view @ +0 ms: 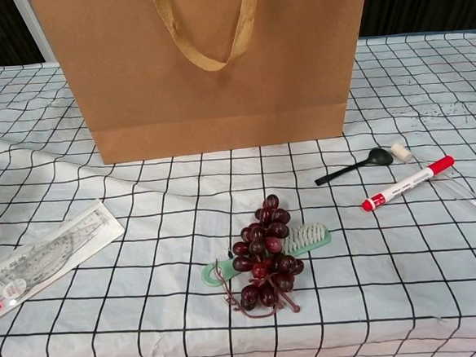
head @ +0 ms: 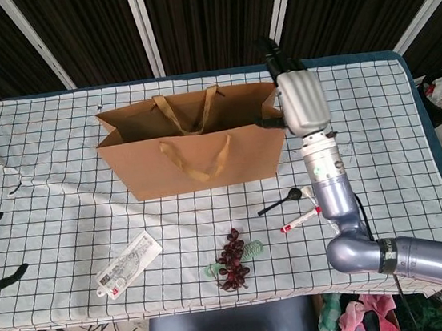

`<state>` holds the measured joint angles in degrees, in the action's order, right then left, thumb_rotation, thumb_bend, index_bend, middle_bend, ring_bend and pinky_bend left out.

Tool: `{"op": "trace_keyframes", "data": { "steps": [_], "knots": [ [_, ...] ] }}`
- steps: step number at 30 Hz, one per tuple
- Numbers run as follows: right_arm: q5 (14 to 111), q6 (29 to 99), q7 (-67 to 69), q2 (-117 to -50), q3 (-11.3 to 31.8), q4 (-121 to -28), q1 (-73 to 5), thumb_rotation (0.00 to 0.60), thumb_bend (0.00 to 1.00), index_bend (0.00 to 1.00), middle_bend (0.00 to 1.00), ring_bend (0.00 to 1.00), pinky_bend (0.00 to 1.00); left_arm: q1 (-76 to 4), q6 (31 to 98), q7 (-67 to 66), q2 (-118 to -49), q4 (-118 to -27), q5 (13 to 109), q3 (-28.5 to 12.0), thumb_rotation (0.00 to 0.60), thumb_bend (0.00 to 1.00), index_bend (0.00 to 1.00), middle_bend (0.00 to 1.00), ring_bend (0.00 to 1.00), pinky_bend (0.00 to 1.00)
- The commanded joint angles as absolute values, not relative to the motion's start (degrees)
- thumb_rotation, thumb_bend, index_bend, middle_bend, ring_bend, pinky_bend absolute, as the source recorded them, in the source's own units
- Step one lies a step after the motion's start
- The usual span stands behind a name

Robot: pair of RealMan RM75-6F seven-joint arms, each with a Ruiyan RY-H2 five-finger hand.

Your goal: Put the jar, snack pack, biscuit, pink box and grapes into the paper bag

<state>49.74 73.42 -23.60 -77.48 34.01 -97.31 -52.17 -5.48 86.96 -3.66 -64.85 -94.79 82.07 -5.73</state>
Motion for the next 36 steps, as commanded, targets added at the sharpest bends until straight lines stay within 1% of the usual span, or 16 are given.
{"op": "trace_keyframes", "data": {
  "steps": [1, 4, 6, 9, 13, 18, 22, 26, 30, 34, 36],
  "knots": [
    [52.5, 78.8, -23.9, -73.0, 33.1, -99.6, -46.9, 0.6, 0.06, 0.07, 0.09, 0.24, 0.25, -5.5, 87.0, -3.8, -64.9, -94.8, 82.1, -5.8, 0.6, 0.07, 0.13, 0.07, 0.0, 0.07],
    [52.4, 78.5, -24.9, -67.9, 30.4, -101.2, -42.3, 0.6, 0.07, 0.07, 0.12, 0.28, 0.25, -5.5, 87.1, -3.9, -65.0, -94.9, 82.2, -5.7, 0.6, 0.07, 0.13, 0.07, 0.0, 0.07],
    [53.6, 78.9, -27.6, -64.1, 27.3, -101.6, -39.2, 0.6, 0.07, 0.07, 0.13, 0.3, 0.25, -5.4, 87.1, -3.9, -64.9, -95.0, 82.3, -5.6, 0.6, 0.07, 0.13, 0.07, 0.0, 0.07],
    [55.0, 79.0, -30.8, -59.3, 22.0, -101.3, -34.3, 0.6, 0.08, 0.07, 0.13, 0.3, 0.24, -5.4, 87.1, -3.7, -64.8, -95.2, 82.4, -5.6, 0.6, 0.07, 0.13, 0.07, 0.0, 0.07],
    [54.7, 73.5, -27.5, -53.5, 17.5, -104.6, -30.0, 0.6, 0.08, 0.07, 0.13, 0.29, 0.24, -5.5, 86.7, -3.7, -64.8, -95.2, 82.3, -5.5, 0.6, 0.07, 0.13, 0.07, 0.0, 0.07],
    [59.5, 67.7, -22.5, -51.0, 13.0, -106.3, -27.8, 0.6, 0.08, 0.07, 0.14, 0.29, 0.24, -5.5, 86.5, -3.6, -64.5, -95.5, 82.3, -5.3, 0.6, 0.07, 0.13, 0.07, 0.0, 0.07],
    [66.3, 63.7, -17.7, -51.2, 9.9, -109.0, -27.2, 0.6, 0.09, 0.08, 0.14, 0.29, 0.24, -5.5, 86.6, -3.4, -64.5, -95.5, 82.3, -5.4, 0.6, 0.07, 0.13, 0.07, 0.0, 0.07],
    [76.5, 61.0, -16.4, -53.3, 6.3, -110.9, -27.7, 0.6, 0.1, 0.08, 0.15, 0.29, 0.24, -5.4, 86.7, -3.1, -64.3, -95.5, 82.2, -5.5, 0.6, 0.07, 0.13, 0.07, 0.0, 0.07],
    [84.6, 59.6, -17.0, -58.2, 3.5, -110.4, -28.7, 0.6, 0.1, 0.08, 0.14, 0.27, 0.24, -5.4, 86.7, -2.8, -64.2, -95.5, 82.3, -5.4, 0.6, 0.07, 0.13, 0.07, 0.0, 0.07],
    [87.5, 57.5, -19.3, -63.2, 2.0, -108.3, -30.1, 0.6, 0.1, 0.08, 0.13, 0.25, 0.23, -5.2, 87.0, -2.5, -64.0, -95.5, 82.4, -5.5, 0.6, 0.07, 0.13, 0.07, 0.0, 0.07],
    [89.5, 56.0, -20.6, -66.8, 0.8, -106.8, -30.9, 0.6, 0.1, 0.08, 0.12, 0.25, 0.23, -5.1, 87.3, -2.4, -64.0, -95.4, 82.4, -5.6, 0.6, 0.07, 0.13, 0.07, 0.0, 0.07]
  ]
}}
